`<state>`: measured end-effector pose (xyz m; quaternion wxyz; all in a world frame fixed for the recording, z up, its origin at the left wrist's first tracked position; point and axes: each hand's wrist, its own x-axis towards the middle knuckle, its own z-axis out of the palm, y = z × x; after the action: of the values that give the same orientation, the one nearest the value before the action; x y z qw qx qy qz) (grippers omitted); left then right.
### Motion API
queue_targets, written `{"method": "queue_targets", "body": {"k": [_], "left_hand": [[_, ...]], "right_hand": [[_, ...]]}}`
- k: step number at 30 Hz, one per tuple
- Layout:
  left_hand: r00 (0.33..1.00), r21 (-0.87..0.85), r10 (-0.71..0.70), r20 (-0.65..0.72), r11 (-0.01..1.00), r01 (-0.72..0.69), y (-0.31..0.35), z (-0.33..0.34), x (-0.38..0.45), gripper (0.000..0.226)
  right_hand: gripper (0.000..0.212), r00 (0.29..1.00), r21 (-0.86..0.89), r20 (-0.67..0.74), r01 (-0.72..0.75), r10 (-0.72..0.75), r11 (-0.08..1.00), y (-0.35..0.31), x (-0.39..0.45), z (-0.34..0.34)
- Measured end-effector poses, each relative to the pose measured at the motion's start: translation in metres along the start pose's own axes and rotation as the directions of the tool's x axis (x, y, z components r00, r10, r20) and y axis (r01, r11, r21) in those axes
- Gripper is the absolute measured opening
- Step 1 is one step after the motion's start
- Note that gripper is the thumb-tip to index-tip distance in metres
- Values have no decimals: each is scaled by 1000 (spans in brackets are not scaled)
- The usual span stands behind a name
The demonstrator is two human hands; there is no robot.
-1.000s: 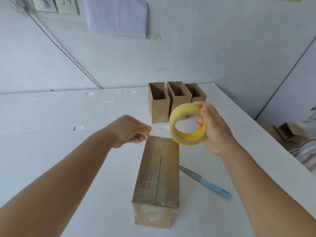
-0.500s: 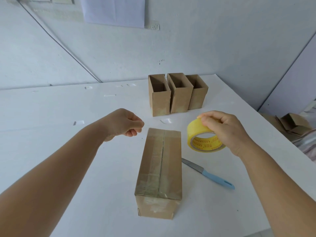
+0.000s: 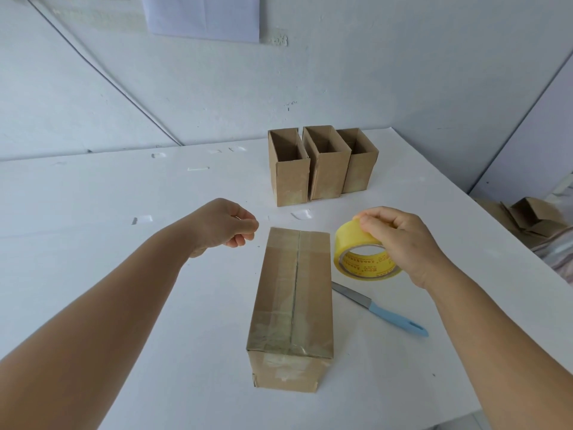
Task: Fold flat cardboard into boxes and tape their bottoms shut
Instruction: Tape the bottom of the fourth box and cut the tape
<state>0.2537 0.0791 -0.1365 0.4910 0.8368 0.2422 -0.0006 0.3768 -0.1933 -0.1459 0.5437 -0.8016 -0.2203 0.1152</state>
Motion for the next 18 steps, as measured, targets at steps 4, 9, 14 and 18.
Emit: {"method": "queue_targets", "body": {"k": [4,9,14,18], "left_hand": [[1000,3,-9,15,1000,9,-6,3,4,7],[999,-20,-28,44,999,29,-18,8,9,8],[988,-142,-65,141,986,85,-35,24,12,12],[961,-156,-175,213,965,210,-43,34,12,28]], "right_hand": [[12,1000,0,4,-13,13,1000,6,-2,2],[12,999,17,13,-35,35,999,15,-3,6],[15,997,91,24,-72,70,993,24,-5,14],[16,998,100,-5,-66,67,993,26,-5,16]]}}
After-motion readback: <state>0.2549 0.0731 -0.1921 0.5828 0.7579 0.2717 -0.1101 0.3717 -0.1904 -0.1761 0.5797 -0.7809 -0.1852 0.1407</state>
